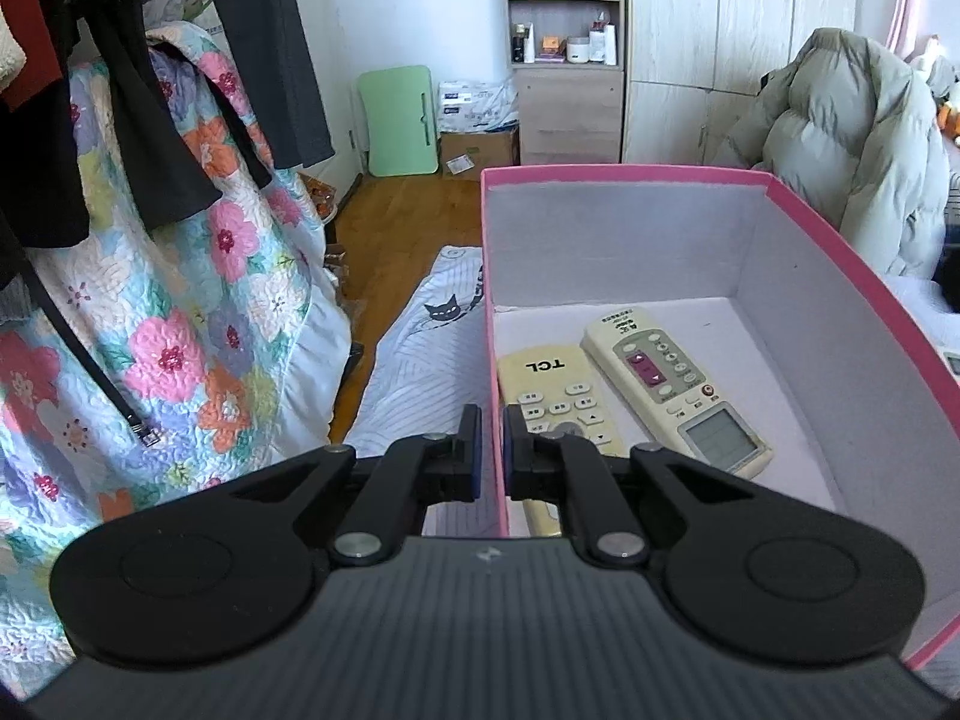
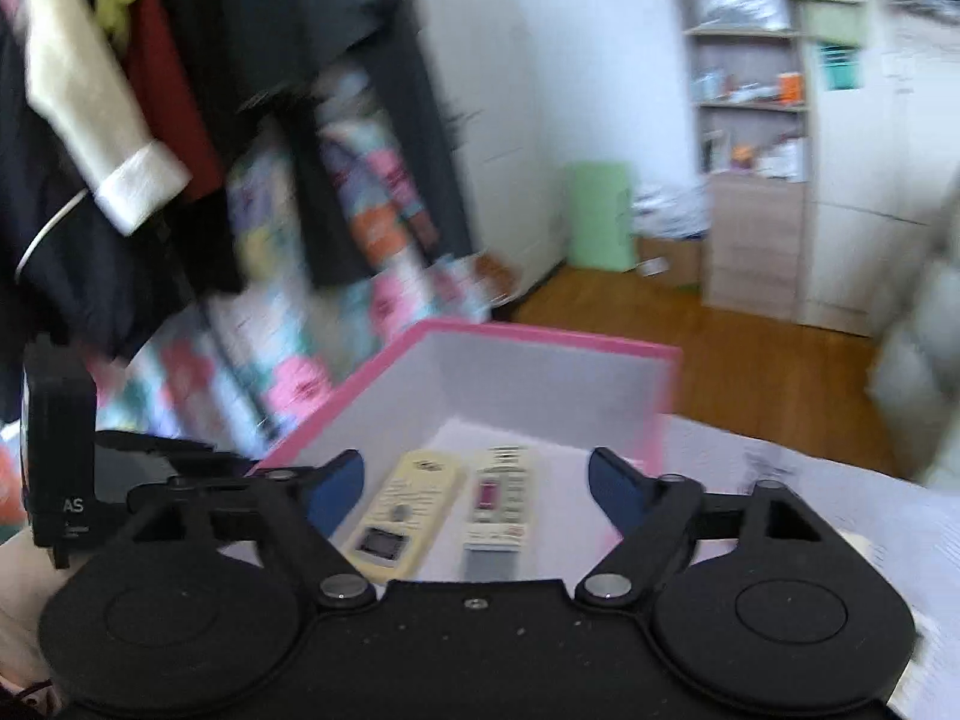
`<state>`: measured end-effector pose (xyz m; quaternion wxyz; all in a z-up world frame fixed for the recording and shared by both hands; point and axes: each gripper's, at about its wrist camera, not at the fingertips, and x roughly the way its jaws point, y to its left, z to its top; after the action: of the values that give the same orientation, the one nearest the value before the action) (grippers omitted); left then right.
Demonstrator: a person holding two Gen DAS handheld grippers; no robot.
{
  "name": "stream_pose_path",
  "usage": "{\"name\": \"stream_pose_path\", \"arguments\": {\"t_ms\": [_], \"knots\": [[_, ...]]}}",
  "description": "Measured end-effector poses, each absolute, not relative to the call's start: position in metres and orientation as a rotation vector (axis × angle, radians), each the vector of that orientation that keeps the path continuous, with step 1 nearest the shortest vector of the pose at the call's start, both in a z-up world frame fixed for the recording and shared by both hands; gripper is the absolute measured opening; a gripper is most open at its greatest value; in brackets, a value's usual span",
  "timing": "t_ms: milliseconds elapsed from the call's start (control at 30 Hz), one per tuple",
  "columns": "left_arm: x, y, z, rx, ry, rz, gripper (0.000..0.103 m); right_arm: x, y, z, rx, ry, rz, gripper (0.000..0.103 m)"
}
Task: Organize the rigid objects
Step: 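Lower the cream remote into the box beside the TCL remote, open right gripper, then grasp a white charger block on the table with the right gripper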
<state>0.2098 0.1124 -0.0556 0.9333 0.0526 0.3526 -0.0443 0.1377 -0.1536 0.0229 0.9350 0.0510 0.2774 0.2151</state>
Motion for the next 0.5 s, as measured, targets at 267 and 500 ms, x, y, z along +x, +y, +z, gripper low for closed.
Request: {"name": "stream_pose_path", "arguments": {"t_ms": [267,500], "knots": [[0.206,0.102,-0.053,0.167,0.710,-0.053,0.008,0.083,-0.198,-0.013,-0.007,0.603,0.246,0.086],[0.201,0.096,-0.051,0.181,0.668,-0.030,0.005,0.075,-0.226,-0.057,0.019,0.735,0.113,0.082]]}}
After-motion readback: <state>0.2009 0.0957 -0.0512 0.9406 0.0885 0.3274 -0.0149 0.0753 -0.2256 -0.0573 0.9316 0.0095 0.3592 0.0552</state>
